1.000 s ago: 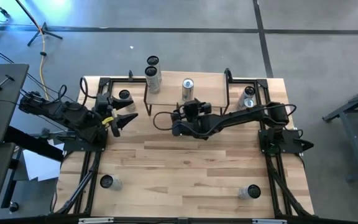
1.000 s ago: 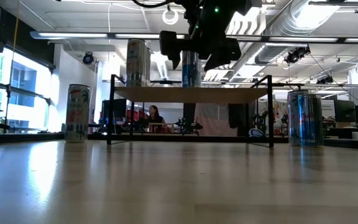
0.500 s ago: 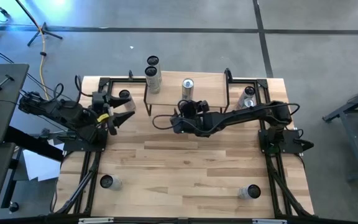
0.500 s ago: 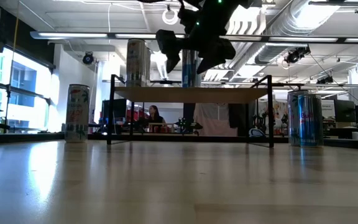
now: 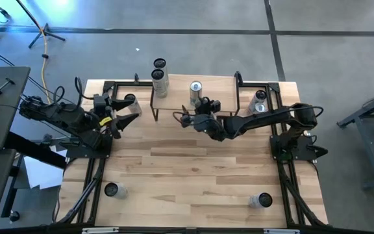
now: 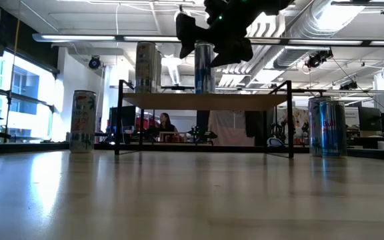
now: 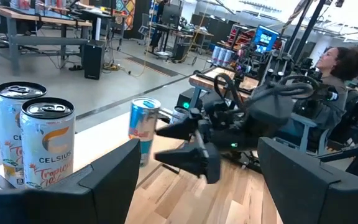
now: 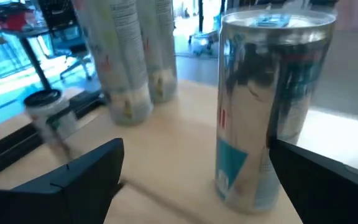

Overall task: Place canned beverage on shelf
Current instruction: Put the left blue soda can on the shelf

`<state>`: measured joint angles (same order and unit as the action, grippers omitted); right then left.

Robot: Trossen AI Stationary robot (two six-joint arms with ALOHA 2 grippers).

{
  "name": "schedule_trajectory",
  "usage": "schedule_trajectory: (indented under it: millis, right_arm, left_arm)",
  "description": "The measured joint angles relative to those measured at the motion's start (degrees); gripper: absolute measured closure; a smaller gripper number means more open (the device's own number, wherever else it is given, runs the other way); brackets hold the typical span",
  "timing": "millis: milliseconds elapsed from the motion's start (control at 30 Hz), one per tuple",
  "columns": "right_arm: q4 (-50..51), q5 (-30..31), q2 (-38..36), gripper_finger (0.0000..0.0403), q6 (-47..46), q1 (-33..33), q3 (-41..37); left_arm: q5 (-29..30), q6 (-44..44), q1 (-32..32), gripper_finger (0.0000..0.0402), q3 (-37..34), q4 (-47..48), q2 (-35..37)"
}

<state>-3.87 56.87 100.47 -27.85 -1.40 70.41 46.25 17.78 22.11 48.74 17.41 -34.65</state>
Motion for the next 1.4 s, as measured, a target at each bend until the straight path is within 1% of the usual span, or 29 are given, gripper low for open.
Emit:
schedule_trajectory:
  millis: [467,633,833,1067,1133,1200,1400]
  right_arm:
    - [1.4,3.6,0.4,0.0013,-0.2,2.3,0.0]
    - [1.4,3.6,0.4,0.0013,-0.2,3.8,0.0]
    - [1.5,3.4,0.4,0.0013,-0.2,5.8,0.0]
    - [1.5,1.6,0.4,0.0017,-0.4,6.3,0.0]
    - [1.4,1.6,0.4,0.0031,-1.3,6.3,0.0]
    - [1.4,1.6,0.4,0.0055,-2.2,6.4,0.0]
    - [1.5,2.9,0.4,0.0165,-1.8,6.7,0.0]
  left_arm:
    - [0.0,1.1,0.0,0.0106,0.0,-0.1,0.0]
    - [1.3,1.5,-0.1,0.0106,0.0,-0.2,0.0]
    - [1.3,1.6,-0.1,0.0106,0.0,-0.2,0.0]
    - [1.3,1.6,-0.1,0.0106,0.0,-0.2,0.0]
    - [1.3,1.6,-0.1,0.0106,0.0,-0.2,0.0]
    - [1.3,1.6,-0.1,0.0106,0.0,-0.2,0.0]
    - [1.3,1.7,-0.1,0.0106,0.0,-0.2,0.0]
